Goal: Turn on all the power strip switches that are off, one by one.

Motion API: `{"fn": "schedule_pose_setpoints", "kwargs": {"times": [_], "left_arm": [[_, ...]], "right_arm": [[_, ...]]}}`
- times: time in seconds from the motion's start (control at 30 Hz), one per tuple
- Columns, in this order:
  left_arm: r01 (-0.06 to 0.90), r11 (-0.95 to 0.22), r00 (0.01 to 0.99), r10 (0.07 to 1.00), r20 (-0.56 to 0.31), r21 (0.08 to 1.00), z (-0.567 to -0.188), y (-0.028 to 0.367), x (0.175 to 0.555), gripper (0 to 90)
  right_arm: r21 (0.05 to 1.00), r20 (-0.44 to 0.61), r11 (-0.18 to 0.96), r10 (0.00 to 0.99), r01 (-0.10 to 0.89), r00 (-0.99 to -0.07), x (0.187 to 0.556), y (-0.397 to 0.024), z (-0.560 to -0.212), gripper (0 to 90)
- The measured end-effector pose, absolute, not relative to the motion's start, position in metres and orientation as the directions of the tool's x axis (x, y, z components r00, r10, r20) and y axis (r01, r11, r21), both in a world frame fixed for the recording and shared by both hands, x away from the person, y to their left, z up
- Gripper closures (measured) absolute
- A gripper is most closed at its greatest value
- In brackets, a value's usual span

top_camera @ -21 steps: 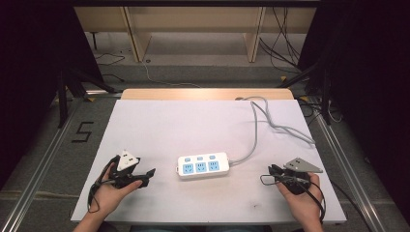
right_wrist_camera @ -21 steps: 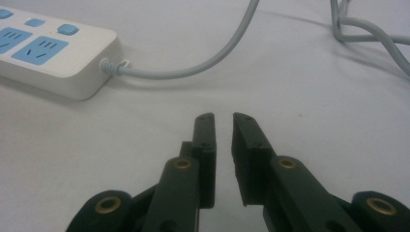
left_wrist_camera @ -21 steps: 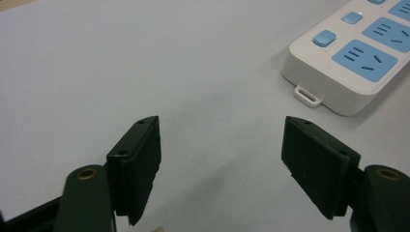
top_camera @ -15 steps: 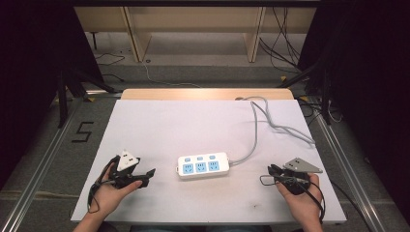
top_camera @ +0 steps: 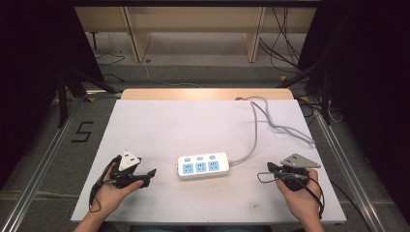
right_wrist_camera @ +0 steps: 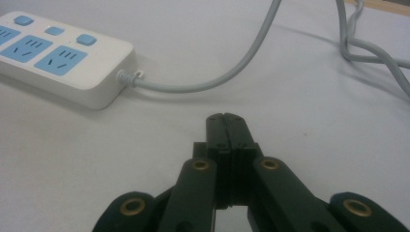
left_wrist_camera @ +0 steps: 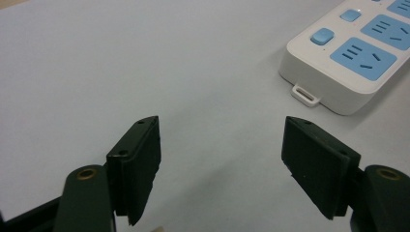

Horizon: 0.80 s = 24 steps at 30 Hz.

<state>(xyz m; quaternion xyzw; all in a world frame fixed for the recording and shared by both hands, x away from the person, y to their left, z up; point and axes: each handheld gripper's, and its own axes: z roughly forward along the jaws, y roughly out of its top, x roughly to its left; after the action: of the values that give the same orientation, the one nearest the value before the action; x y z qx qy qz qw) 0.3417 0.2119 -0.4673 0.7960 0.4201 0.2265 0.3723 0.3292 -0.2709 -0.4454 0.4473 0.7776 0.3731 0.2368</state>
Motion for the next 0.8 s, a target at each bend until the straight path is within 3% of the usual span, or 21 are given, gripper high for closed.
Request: {"fn": "schedule_pose_setpoints", "kwargs": {"times": [0.8], "left_arm": [[0.502,-0.383,0.553,0.831,0.053,0.775,-0.468,0.210,0.341,29.9]], "right_arm": [[0.752,0.002,0.382,0.814,0.537,-0.581,0.359,-0.210,-0.427,90.0]]}}
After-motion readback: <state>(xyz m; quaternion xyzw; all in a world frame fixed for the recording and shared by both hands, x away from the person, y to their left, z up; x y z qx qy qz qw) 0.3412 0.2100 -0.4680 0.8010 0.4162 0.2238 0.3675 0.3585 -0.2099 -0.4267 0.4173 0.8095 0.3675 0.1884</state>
